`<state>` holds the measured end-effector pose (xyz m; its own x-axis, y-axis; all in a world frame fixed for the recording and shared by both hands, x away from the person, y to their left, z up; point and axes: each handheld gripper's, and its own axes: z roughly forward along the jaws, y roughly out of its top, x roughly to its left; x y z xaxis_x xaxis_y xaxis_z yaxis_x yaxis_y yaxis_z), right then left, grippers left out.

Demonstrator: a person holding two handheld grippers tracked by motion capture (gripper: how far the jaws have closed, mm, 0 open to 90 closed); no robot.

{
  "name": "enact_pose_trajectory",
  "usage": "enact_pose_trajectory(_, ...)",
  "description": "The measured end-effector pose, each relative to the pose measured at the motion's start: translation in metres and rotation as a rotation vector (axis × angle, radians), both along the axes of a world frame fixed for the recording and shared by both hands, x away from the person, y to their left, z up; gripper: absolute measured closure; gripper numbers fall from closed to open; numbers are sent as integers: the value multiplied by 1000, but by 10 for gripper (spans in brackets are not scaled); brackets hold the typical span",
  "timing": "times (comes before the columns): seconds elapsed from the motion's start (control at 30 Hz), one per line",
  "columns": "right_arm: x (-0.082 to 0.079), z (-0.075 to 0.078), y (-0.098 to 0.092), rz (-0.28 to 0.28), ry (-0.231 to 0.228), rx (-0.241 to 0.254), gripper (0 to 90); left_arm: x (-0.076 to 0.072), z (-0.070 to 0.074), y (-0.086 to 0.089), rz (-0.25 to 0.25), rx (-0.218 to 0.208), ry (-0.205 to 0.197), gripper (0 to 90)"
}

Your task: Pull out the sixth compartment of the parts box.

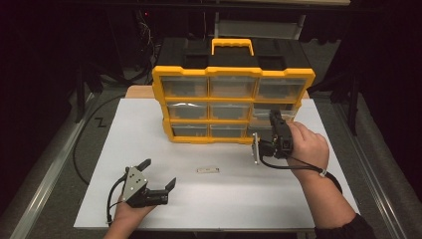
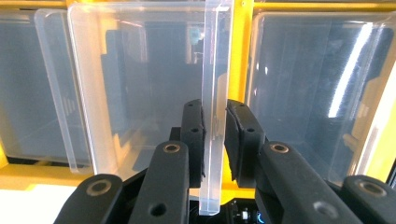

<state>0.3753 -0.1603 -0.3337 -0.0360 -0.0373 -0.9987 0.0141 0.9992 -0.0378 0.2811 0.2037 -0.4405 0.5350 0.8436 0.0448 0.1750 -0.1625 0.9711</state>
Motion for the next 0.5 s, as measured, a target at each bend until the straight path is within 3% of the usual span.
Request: enact_pose_trajectory(0.5,-16,0,0,-1,7,11,804,-1,1,1,-2,-3,-2,3)
